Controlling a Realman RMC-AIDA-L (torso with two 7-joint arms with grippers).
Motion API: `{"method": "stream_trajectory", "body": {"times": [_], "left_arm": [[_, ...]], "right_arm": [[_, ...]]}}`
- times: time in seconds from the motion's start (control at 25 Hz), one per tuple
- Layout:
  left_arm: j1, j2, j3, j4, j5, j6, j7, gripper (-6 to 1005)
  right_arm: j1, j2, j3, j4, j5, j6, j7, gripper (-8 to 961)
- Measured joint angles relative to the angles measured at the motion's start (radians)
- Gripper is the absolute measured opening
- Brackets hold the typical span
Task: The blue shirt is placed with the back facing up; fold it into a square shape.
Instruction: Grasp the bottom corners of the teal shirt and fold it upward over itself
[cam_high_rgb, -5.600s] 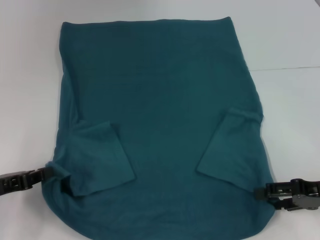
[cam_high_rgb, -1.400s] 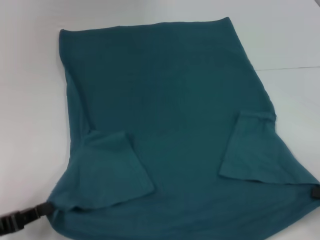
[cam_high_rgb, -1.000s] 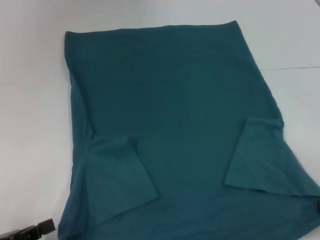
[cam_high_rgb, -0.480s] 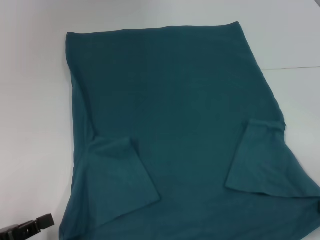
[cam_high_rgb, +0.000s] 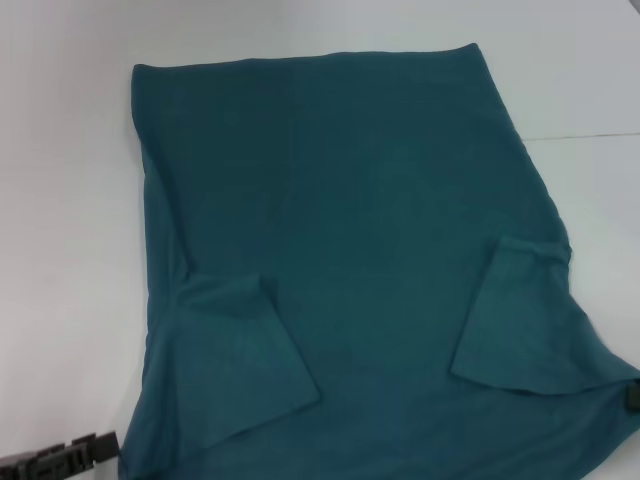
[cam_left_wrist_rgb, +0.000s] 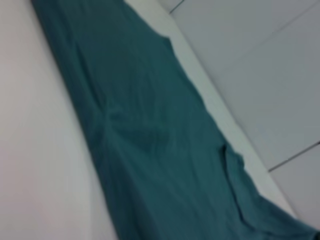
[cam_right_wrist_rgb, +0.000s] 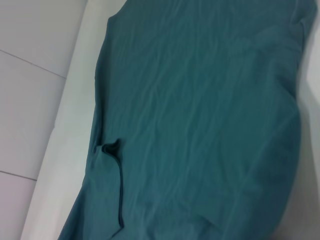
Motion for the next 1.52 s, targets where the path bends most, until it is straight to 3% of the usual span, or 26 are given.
{"method": "stream_trajectory", "body": {"times": [0.08, 0.2, 0.44, 0.64, 1.52], "left_arm": [[0.0, 0.0, 0.006, 0.017, 0.025, -0.001, -0.01, 313], [-0.002, -0.003, 0.019, 0.038, 0.048, -0.003, -0.016, 518], [-0.014, -0.005, 0.067, 0.045, 0.075, -0.033, -0.027, 760], [-0.03, -0.008, 0.115, 0.04, 0.092, -0.066, -0.042, 889], [-0.07, -0.01, 0.189, 0.022, 0.104, -0.113, -0.071, 857]], "right_arm": [[0.003, 0.001, 0.0, 0.002, 0.001, 0.005, 0.001, 53], [0.006, 0.005, 0.0, 0.006, 0.004, 0.012, 0.002, 53], [0.01, 0.014, 0.001, 0.001, 0.005, 0.016, 0.014, 52], [0.013, 0.015, 0.003, 0.0, 0.005, 0.017, 0.022, 52], [0.02, 0.012, 0.012, -0.001, 0.006, 0.014, 0.038, 53]]}}
